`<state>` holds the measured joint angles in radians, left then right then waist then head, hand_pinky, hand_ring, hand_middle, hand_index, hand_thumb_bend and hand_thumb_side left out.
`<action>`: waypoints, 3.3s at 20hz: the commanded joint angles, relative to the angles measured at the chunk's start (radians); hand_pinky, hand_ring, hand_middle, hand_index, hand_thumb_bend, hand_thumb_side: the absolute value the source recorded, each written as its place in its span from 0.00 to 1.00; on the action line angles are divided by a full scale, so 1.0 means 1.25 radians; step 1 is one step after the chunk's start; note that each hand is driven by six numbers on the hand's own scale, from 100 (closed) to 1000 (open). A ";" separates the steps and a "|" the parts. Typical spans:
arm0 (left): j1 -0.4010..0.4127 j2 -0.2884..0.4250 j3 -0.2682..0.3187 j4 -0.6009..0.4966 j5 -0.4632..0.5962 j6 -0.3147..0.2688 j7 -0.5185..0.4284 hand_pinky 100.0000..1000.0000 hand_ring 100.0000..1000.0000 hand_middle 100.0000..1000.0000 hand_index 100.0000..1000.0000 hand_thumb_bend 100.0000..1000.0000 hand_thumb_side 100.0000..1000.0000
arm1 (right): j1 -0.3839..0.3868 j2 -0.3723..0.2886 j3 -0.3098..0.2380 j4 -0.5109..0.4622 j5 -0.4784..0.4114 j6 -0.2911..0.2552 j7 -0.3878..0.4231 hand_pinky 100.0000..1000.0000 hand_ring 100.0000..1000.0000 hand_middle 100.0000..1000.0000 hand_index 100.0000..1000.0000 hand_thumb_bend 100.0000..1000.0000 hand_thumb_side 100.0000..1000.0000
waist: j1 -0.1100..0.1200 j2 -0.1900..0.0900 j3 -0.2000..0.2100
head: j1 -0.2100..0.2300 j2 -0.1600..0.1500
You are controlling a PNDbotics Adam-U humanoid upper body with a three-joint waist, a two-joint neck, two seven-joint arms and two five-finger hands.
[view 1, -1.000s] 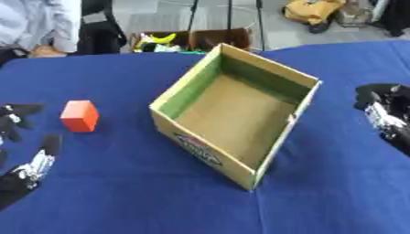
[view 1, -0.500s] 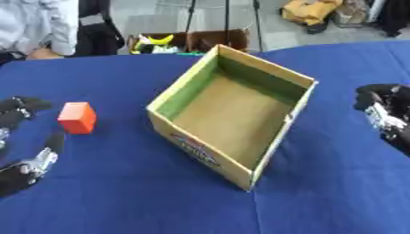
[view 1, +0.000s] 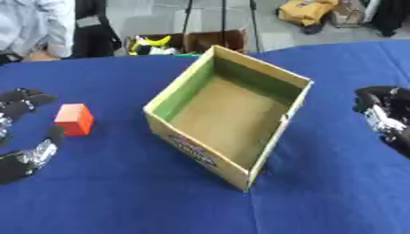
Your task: Pick up objects on the table and place them in the box.
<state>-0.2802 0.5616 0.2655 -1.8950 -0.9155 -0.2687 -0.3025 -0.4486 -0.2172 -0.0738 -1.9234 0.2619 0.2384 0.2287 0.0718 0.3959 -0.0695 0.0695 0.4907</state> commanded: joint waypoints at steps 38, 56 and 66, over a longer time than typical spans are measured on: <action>-0.257 0.251 -0.084 0.529 0.153 -0.149 -0.262 0.59 0.77 0.97 1.00 0.44 0.58 | -0.008 -0.019 0.018 0.010 0.003 -0.014 0.031 0.82 0.82 0.51 0.72 0.01 0.48 | 0.023 -0.023 -0.061 | 0.040 0.003; -0.345 0.238 -0.107 0.674 0.118 -0.160 -0.250 0.55 0.73 0.91 1.00 0.42 0.55 | -0.019 -0.026 0.020 0.019 0.002 -0.022 0.039 0.82 0.81 0.51 0.72 0.01 0.48 | 0.030 -0.008 -0.091 | 0.061 -0.015; -0.353 0.228 -0.114 0.699 0.104 -0.153 -0.246 0.43 0.57 0.72 0.97 0.31 0.52 | -0.021 -0.025 0.018 0.020 0.002 -0.024 0.037 0.82 0.81 0.51 0.72 0.01 0.48 | 0.029 -0.004 -0.095 | 0.066 -0.020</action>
<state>-0.7044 0.8173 0.1201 -1.0175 -0.7809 -0.4572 -0.6151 -0.4651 -0.2266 -0.0485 -1.8866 0.2624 0.2127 0.2740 0.1107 0.4107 -0.1883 0.1479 0.4808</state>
